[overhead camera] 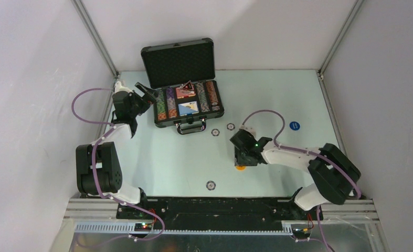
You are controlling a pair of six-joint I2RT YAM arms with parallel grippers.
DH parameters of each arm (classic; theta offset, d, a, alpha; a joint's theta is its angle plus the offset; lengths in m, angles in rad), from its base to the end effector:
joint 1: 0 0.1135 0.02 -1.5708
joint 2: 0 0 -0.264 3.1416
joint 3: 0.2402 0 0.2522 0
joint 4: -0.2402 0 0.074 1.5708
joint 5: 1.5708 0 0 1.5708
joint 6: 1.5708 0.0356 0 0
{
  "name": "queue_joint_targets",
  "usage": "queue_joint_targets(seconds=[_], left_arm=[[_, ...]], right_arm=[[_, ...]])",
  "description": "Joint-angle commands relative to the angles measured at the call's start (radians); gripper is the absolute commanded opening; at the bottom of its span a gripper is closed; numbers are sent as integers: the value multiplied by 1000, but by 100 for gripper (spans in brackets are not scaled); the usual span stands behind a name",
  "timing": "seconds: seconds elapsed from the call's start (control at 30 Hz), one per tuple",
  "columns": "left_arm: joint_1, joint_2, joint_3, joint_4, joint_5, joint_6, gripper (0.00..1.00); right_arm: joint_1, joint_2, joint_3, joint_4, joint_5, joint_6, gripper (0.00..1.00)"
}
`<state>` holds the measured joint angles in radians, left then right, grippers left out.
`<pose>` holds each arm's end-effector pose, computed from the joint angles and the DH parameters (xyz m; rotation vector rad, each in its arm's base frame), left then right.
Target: Pack up texas hold em set
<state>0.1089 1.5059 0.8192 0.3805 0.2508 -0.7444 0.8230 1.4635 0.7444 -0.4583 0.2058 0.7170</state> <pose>0.3328 0.0275 0.2353 -0.6312 1.8159 -0.6674 0.1803 0.1837 0.1592 -0.0879 2.7120 0.1752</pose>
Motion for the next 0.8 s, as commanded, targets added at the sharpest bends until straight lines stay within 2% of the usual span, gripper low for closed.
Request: queue_joint_targets(seconds=[0.0, 0.2, 0.4, 0.57, 0.77], left_arm=[[-3, 0, 9, 37, 17, -9, 98], [-4, -2, 8, 35, 16, -7, 98], [-4, -2, 7, 37, 16, -6, 98], [-3, -3, 8, 36, 17, -7, 98], [-3, 0, 9, 37, 22, -8, 98]], right_arm=[[31, 161, 58, 55, -83, -32, 50], [49, 340, 234, 47, -99, -90, 50], [64, 429, 351, 33, -102, -112, 50], [56, 380, 342, -33, 1, -103, 61], [39, 275, 204, -58, -11, -68, 72]])
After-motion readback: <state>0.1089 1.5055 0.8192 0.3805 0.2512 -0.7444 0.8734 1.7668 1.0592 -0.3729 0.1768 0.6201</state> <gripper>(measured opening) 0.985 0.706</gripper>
